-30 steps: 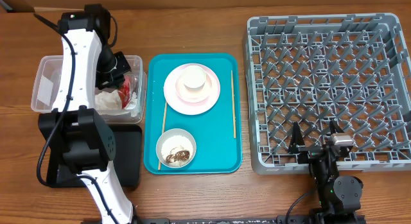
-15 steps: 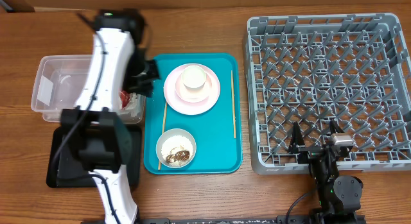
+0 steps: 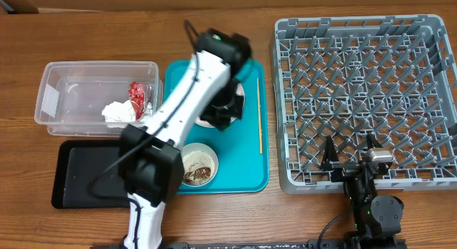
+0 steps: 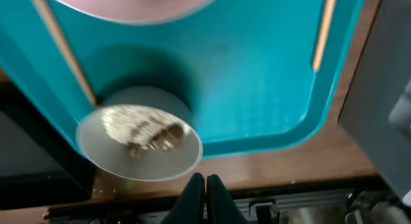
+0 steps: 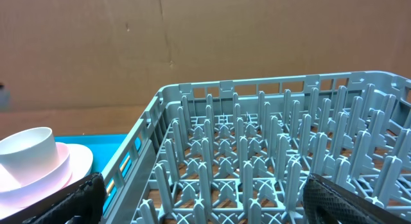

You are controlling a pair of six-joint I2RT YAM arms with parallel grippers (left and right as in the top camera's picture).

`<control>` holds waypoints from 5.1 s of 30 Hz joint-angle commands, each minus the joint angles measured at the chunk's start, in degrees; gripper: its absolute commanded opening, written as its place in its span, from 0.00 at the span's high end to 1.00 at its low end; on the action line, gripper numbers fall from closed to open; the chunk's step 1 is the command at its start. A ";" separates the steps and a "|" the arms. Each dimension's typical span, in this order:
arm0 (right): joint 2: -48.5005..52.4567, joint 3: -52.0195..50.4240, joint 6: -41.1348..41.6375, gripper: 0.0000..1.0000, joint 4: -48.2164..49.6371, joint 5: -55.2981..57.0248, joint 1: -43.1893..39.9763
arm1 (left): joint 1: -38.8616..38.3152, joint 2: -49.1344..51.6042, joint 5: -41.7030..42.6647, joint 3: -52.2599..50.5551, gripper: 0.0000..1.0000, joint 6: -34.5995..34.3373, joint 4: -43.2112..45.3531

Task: Sort waste into correct bins and load items into the dishwasher
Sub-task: 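Move left gripper to small bowl of food scraps, then grasp bowl rim with left gripper and lift it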

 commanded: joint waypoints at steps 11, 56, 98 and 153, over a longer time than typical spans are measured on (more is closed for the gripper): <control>-0.61 -0.61 -0.11 0.00 0.20 -0.07 -0.11 | -10.86 -8.39 -3.48 -13.70 0.96 -5.73 -0.35; -0.61 -0.61 -0.11 0.00 0.20 -0.07 -0.11 | -7.08 -24.98 -7.67 -49.35 0.79 -13.88 38.69; -0.61 -0.61 -0.11 0.00 0.20 -0.07 -0.11 | -7.37 -16.90 -7.45 -49.53 0.96 -16.20 41.18; -0.61 -0.61 -0.11 0.00 0.17 -0.07 -0.11 | 19.43 -31.39 2.27 -25.44 0.96 7.23 10.25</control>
